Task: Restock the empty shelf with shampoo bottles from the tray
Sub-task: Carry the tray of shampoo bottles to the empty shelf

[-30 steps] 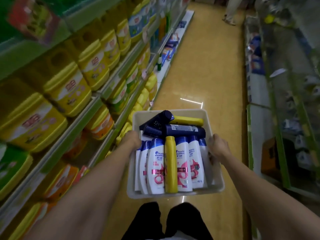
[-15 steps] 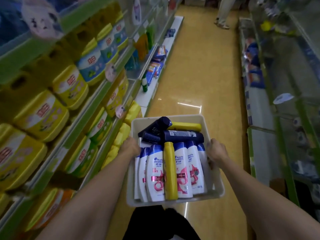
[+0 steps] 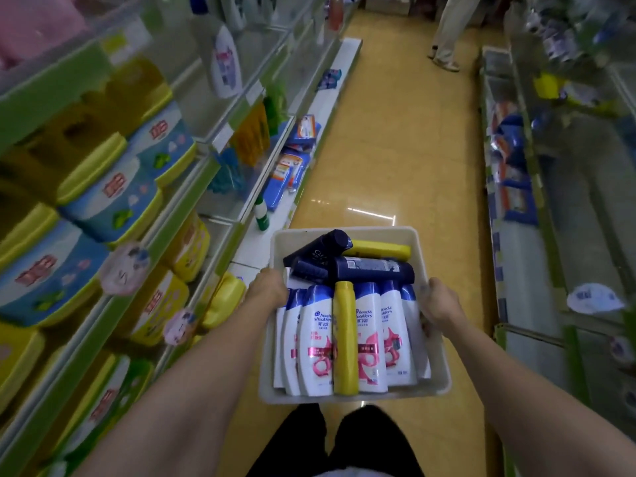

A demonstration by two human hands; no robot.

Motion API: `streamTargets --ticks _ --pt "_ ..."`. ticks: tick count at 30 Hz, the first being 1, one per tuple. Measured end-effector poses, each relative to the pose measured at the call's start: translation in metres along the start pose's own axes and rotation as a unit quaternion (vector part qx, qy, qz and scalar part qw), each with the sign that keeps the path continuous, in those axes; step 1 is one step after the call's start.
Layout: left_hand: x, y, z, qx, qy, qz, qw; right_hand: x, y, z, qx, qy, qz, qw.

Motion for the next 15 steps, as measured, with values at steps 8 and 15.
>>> streamTargets --ticks 8,15 --pt "0.053 0.116 -0.144 0.029 0.0 -0.002 1.0 0.051 0.188 0.028 0.001 -0.022 0.022 1.0" --pt "0.096 0.206 -0.274 0.085 -0.058 -0.003 0.995 0.118 0.379 0.074 0.052 -0.042 0.04 0.997"
Point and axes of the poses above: each hand's wrist, its own y-axis towards the middle knuckle, its own x-axis out of the back of the hand, z = x × y, the point moved 8 cm from there along y, towards the middle knuckle, and after that the axes turned 10 degrees about x, right-handed, at the moved point
